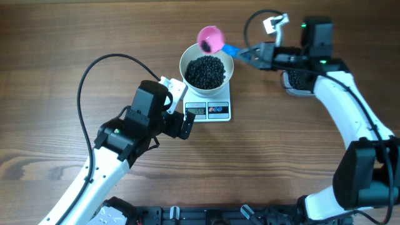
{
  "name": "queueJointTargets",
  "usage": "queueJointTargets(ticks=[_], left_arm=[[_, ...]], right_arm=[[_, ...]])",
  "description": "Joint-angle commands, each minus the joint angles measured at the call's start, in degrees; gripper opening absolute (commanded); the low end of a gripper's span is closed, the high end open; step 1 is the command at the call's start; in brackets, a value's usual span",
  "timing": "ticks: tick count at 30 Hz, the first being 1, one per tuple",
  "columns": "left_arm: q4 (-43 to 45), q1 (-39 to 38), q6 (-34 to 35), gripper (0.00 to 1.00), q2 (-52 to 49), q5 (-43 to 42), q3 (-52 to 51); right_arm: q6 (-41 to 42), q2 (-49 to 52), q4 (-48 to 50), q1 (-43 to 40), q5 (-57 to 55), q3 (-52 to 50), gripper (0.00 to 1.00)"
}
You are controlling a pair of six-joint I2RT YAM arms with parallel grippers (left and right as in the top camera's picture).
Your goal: Scoop item into bowl and weigh 150g on scale
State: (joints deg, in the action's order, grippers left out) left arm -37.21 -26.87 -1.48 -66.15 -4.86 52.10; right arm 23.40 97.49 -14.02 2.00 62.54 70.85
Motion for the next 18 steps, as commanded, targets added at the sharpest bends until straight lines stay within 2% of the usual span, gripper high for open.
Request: queueJointTargets(ticks=[1,6,9,11,13,15,18], left_arm=[[0.15,0.00,-1.11,1.00,0.57,-0.87,0.07],[0.13,0.00,-1.11,1.00,0.57,-0.87,0.07],[0.15,0.00,-1.11,1.00,0.57,-0.87,0.07],[0.13,0.00,-1.11,1.00,0.57,-0.87,0.07],[0.15,0.00,-1.11,1.00,0.57,-0.87,0.07],[0.15,0.00,-1.11,1.00,0.57,-0.87,0.07],[0.13,0.00,-1.11,1.00,0.57,-0.87,0.07]], right_arm=[[0.52,-3.54,0.39,-6.91,2.67,0.39,0.04],[-1.92,-9.11,-0.68,-18.60,2.47,0.39,0.04],[-12.46,-11.93,-11.54,-25.16,-8.28,0.39,0.04],[-16.98,-12.66,-17.22,-27.02,-12.94,0.39,0.04],[-24.90,-13.20,-24.74,-29.27,-15.96,0.39,0.04],[-28.59,-13.18,-28.92,-30.23,-22.25,0.39,0.05],[-29.46,-13.18,-31.76,-30.16,-36.81,0.39,0.04]])
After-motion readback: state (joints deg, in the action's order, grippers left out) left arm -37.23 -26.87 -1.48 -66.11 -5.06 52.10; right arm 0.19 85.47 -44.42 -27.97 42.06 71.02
